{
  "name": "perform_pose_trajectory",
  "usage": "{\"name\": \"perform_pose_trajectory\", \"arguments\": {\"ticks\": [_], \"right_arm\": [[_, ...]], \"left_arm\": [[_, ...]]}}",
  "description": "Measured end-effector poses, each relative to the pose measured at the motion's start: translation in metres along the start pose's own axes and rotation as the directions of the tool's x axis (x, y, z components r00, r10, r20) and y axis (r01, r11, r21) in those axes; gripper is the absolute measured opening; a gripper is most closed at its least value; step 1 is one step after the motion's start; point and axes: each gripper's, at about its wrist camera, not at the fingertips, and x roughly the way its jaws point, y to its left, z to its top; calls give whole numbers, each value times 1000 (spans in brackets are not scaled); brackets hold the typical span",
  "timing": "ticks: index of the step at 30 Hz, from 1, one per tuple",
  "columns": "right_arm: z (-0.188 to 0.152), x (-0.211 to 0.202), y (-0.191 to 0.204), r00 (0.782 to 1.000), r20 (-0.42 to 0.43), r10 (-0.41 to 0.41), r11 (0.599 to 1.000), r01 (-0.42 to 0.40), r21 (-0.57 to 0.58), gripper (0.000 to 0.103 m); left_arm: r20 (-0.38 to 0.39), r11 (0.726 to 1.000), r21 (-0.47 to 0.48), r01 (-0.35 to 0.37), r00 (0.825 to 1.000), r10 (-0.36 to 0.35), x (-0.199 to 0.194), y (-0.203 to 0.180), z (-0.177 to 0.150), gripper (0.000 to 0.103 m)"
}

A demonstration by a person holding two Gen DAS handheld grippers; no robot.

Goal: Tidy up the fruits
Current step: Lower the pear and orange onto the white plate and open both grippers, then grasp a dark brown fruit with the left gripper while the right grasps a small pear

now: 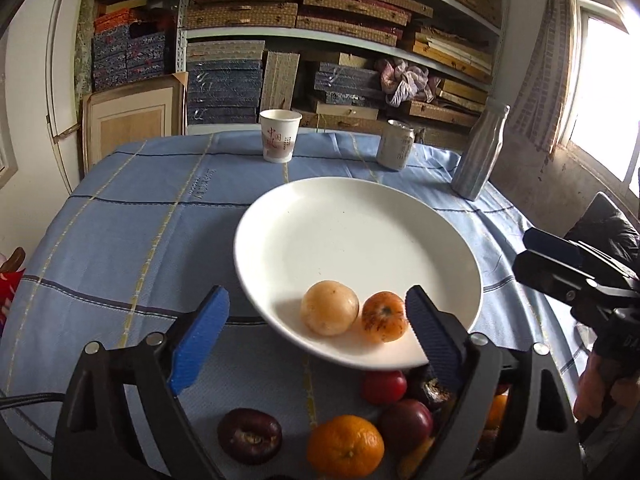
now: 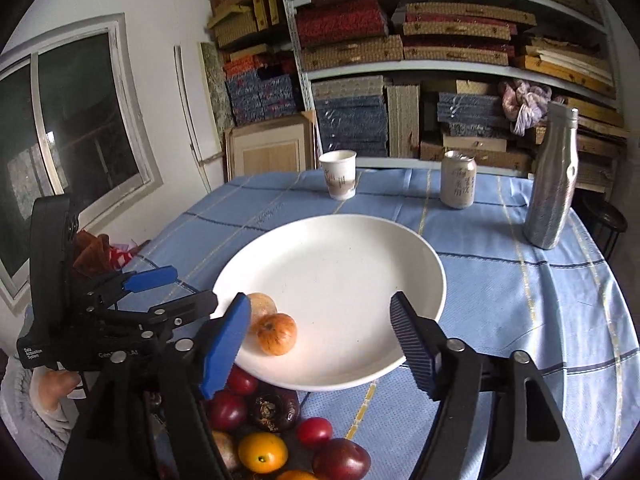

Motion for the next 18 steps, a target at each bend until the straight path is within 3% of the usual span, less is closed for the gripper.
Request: {"name": "perform_pose_trajectory", "arguments": {"ticks": [7, 14, 18], "right_arm": [[-17, -34, -14, 998, 55, -23, 999, 21, 48, 84], [-43, -75, -39, 993, 110, -53, 991, 39, 129, 91], [-64, -99, -51, 988, 137, -64, 984, 40, 171, 93]], "left_arm": [[39, 999, -7, -34, 999, 34, -34, 12, -19, 96], [28, 992, -114, -50, 998, 53, -61, 47, -50, 96], [9, 992, -107, -73, 997, 75, -74, 51, -73, 97]]}}
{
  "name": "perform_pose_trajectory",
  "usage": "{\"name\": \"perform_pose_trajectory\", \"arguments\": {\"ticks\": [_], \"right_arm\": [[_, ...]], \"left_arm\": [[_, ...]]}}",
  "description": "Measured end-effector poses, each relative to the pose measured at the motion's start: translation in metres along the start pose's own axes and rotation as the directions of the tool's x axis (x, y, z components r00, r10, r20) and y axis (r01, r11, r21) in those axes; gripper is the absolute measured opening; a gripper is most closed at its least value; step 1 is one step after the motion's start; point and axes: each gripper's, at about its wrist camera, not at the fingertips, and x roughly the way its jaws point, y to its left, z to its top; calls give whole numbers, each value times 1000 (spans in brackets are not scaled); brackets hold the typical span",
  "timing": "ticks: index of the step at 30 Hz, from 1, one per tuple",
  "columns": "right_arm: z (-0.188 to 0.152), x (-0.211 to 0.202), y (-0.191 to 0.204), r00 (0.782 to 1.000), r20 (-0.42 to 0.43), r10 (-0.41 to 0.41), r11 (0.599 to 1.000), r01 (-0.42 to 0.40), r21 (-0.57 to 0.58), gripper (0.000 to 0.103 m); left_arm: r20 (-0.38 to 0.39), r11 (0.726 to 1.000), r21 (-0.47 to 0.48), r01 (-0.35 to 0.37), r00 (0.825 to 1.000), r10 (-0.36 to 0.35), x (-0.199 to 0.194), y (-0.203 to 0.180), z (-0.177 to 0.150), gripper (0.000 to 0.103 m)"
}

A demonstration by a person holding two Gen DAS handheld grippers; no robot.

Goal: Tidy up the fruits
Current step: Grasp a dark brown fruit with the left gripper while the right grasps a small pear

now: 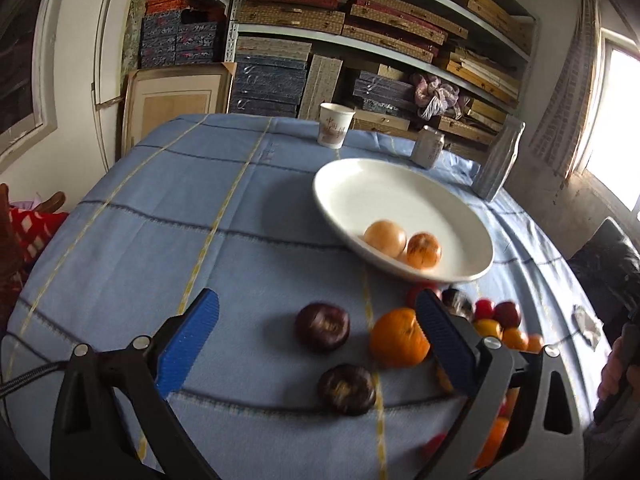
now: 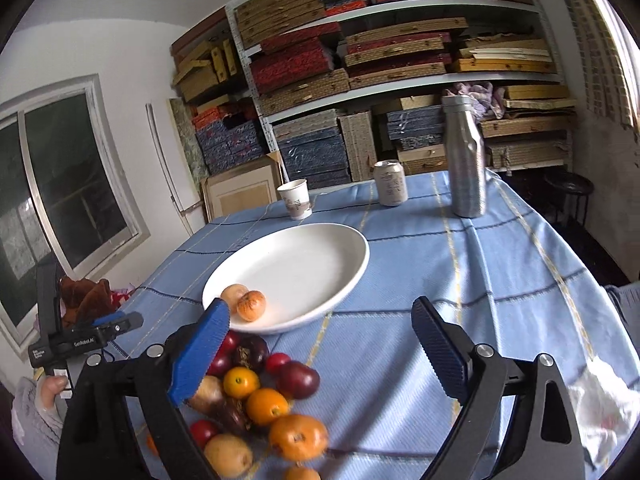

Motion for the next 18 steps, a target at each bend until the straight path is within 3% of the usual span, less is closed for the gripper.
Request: {"name": "perform_pose_trajectory", "arguments": {"ticks": [9, 15, 18], "right_arm": [[-37, -25, -15, 995, -63, 74, 996, -70, 63, 95], [-53, -21, 8, 988, -148, 44, 998, -49, -33, 95], [-62, -15, 25, 982, -190, -11, 993, -12, -119, 96]], "left_arm": [[-67, 995, 96, -26, 997, 33, -8, -15, -40, 98], [-104, 990, 135, -45, 993, 59, 1, -23, -43, 98], [-123, 984, 168, -58, 989, 80, 7, -29, -44, 98]]}}
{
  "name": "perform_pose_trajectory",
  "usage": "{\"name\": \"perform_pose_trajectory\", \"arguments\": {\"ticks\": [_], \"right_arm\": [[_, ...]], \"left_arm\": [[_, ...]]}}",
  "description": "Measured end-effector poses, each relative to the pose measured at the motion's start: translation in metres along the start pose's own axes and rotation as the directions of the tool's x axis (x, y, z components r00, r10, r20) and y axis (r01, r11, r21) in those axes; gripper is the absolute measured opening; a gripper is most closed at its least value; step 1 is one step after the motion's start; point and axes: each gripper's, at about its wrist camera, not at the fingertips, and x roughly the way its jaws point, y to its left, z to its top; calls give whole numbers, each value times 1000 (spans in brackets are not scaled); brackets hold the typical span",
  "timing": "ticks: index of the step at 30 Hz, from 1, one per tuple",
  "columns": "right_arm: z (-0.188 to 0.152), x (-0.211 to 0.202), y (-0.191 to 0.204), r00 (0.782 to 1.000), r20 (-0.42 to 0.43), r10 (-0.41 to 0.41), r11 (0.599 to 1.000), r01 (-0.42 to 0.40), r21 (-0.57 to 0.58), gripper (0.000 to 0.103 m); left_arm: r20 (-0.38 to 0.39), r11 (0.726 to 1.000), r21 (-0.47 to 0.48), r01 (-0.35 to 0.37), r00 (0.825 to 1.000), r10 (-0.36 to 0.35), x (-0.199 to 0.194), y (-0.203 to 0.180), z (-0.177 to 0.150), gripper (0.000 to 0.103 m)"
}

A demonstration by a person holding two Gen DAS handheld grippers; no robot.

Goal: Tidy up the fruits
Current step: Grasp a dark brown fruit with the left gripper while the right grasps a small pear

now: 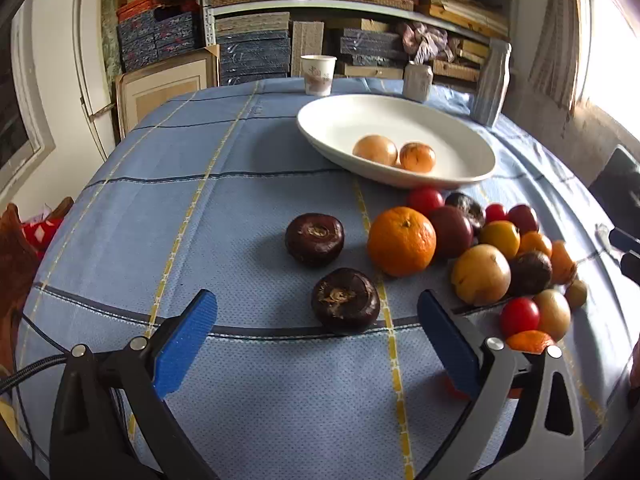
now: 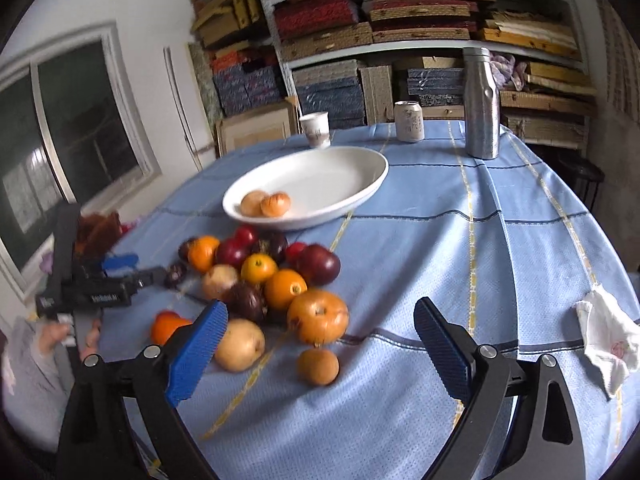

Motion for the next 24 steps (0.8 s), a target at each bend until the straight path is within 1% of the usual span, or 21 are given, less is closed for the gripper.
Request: {"name": "perform_pose_trajectory", "arguments": {"ticks": [2, 4, 8, 11, 14, 17, 19, 20, 21, 23, 24], "right_arm": [[-3, 2, 12, 998, -11, -68, 996, 68, -56, 100], [-6, 4, 19, 995, -24, -93, 992, 90, -91, 100], [-7, 6, 16, 996, -51, -74, 994, 70, -81, 100], [-7, 10, 11, 995, -78, -67, 996, 63, -57, 100], [-7, 15, 14, 992, -99, -74, 995, 68, -71, 100], [-8, 19, 17, 990, -118, -76, 994, 66, -85, 100], [-9, 21, 18, 989, -130, -69, 994, 58, -88, 98], [-9, 22, 18, 989, -136, -64, 995, 52, -89, 94], [-9, 24, 19, 987, -149, -58, 995, 45, -90, 88], [-10, 27, 20, 984, -171, -48, 995, 33, -91, 82], [-11, 28, 19, 983, -178, -44, 995, 28, -91, 81]], "left_arm": [[-15, 1000, 28, -9, 1000, 9, 3, -6, 0, 98], [-35, 999, 45, -13, 999, 15, 7, -9, 0, 98], [-68, 999, 47, -11, 998, 15, 15, -10, 1, 98], [-66, 1000, 25, -2, 998, 3, 16, -7, 4, 98], [-63, 1000, 18, 18, 998, -17, 18, -7, 6, 98], [-64, 999, 31, 27, 998, -25, 19, -11, 6, 98], [-62, 998, 45, 34, 998, -31, 19, -14, 6, 98], [-67, 998, 54, 36, 997, -32, 21, -16, 6, 98], [-71, 998, 58, 38, 997, -34, 21, -17, 6, 96], [-83, 997, 63, 47, 996, -42, 24, -19, 6, 85], [-94, 997, 61, 54, 994, -48, 26, -19, 6, 77]]}}
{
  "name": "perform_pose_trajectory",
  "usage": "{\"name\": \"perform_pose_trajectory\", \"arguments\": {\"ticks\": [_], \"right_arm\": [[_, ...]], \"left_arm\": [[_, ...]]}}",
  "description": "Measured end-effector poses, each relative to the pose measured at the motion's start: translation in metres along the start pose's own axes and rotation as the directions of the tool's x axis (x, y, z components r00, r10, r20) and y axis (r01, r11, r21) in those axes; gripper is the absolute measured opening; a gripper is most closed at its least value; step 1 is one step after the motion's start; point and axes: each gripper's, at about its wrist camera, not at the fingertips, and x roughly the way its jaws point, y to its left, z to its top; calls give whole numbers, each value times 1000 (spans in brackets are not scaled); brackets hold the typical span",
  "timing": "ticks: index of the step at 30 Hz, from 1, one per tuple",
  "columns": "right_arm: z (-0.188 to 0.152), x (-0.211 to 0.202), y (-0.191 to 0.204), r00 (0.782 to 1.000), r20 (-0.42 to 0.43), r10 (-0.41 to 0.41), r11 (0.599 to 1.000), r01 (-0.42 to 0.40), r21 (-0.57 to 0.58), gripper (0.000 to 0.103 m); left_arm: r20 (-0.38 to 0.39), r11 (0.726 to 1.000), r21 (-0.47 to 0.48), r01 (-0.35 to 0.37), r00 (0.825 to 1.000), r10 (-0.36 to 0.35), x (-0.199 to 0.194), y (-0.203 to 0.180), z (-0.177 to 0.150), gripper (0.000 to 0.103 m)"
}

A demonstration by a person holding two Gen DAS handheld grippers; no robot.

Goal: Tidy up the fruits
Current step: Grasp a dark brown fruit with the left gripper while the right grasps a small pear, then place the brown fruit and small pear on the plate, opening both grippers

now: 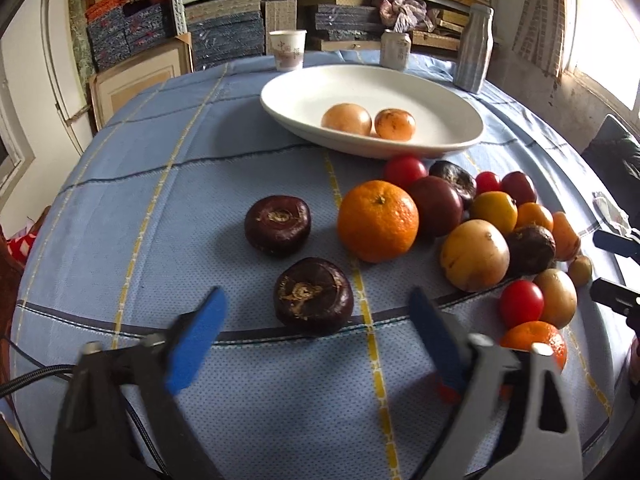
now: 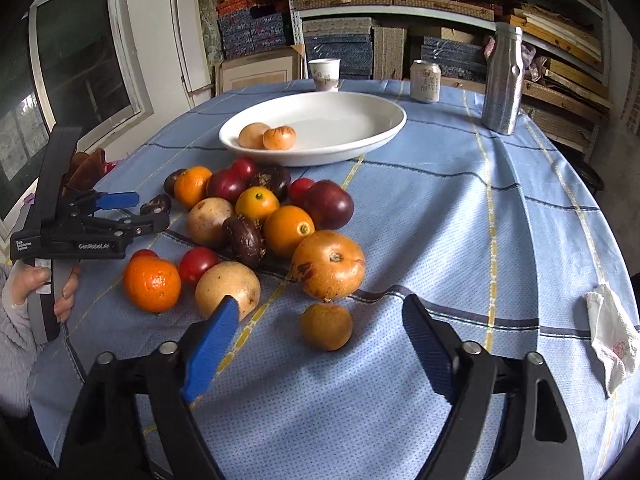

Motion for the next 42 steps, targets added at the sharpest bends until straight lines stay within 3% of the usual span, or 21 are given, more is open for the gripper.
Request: {"name": "perform_pose_trajectory", "arguments": {"ticks": [2, 6, 12, 14, 15, 16, 17, 23, 28, 33, 39, 42], "right_arm": [[0, 2, 0, 1000, -15, 6, 1000, -6, 4, 75], [-1, 7, 0, 999, -40, 34, 999, -33, 6, 44], [-2, 18, -6, 993, -100, 57, 998, -53, 41, 41], [-3, 18, -6, 994, -95, 60, 997, -57, 42, 28], [-3, 18, -7, 993, -96, 70, 997, -66, 46, 29], [-4, 17, -7, 993, -94, 76, 996, -71, 51, 29], [-4, 17, -8, 993, -92, 77, 996, -72, 52, 29], [-3, 14, -8, 994, -76, 84, 996, -80, 50, 28], [-3, 5, -8, 995, -29, 101, 994, -99, 50, 28], [7, -11, -14, 992, 45, 119, 991, -121, 63, 28], [83, -50, -17, 980, 183, 77, 996, -83, 27, 28], [119, -49, -13, 973, 220, 70, 997, -74, 10, 28]], "left_arm": [[-23, 1000, -11, 21, 1000, -21, 5, 2, -1, 71], [-26, 999, -24, 38, 999, -38, 6, 5, -1, 68], [-28, 998, -26, 48, 998, -49, 6, 6, -2, 68], [-26, 998, -30, 52, 998, -53, 6, 7, -2, 68], [-23, 998, -33, 58, 998, -59, 5, 8, -2, 58], [-14, 997, -36, 65, 998, -65, 4, 9, -2, 41], [-9, 996, -41, 77, 997, -77, 3, 10, -2, 40], [38, 996, -43, 78, 996, -76, -7, 11, -2, 40], [119, 997, -39, 72, 991, -67, -26, 9, -1, 40], [182, 996, -55, 70, 982, -59, -46, 14, 22, 40], [265, 998, -53, 44, 964, -28, -70, 14, 85, 40], [273, 998, -50, 35, 962, -20, -65, 9, 110, 40]]}}
